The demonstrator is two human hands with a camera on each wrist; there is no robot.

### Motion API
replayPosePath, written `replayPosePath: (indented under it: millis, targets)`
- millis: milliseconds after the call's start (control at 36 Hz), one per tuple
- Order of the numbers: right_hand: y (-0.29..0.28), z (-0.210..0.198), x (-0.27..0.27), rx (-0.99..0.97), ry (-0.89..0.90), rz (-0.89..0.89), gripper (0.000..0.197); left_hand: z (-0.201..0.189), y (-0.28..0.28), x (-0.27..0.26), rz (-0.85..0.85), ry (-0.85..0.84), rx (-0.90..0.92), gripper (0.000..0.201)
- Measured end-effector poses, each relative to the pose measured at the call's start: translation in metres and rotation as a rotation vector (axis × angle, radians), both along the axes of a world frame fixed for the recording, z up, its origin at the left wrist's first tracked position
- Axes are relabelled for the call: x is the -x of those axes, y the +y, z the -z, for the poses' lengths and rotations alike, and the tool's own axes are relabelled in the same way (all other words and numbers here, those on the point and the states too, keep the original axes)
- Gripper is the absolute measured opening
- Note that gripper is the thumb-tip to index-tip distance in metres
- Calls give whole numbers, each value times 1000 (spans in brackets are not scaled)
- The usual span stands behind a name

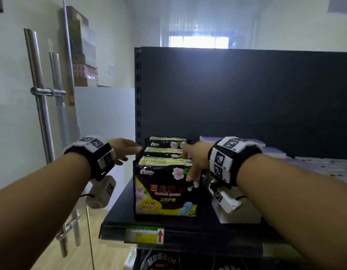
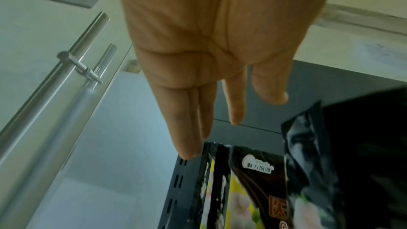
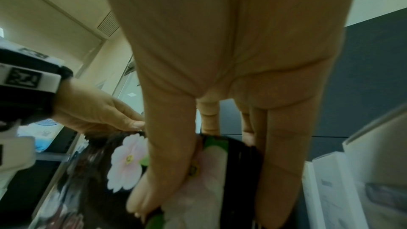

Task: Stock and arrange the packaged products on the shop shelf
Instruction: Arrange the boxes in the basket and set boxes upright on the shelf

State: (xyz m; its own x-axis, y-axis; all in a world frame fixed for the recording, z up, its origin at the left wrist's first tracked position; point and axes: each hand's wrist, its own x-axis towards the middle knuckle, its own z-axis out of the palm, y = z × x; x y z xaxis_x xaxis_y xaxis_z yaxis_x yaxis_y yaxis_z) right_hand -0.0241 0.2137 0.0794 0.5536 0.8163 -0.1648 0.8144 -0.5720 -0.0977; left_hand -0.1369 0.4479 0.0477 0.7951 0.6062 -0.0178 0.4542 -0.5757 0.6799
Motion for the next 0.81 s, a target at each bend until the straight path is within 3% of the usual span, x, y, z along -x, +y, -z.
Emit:
replayPosePath:
  millis: [56,139,389,694,805]
  targets:
    - [-1,1,-1,1,-129,-27,98,5,0,-8,22,5,71,55]
    - [1,3,-2,16,-173,-34,86,10,-1,-17,40,-7,131,59]
    - [2,5,-4,47,-156,-10,78,16,-9,-25,66,-4,162,60]
    - [8,10,-4,-11,-179,-18,75,5,-16,-2,44,37,97,79]
    - [10,15,-3,-33,-216,-19,76,-6,-28,10,127,39,-97,79]
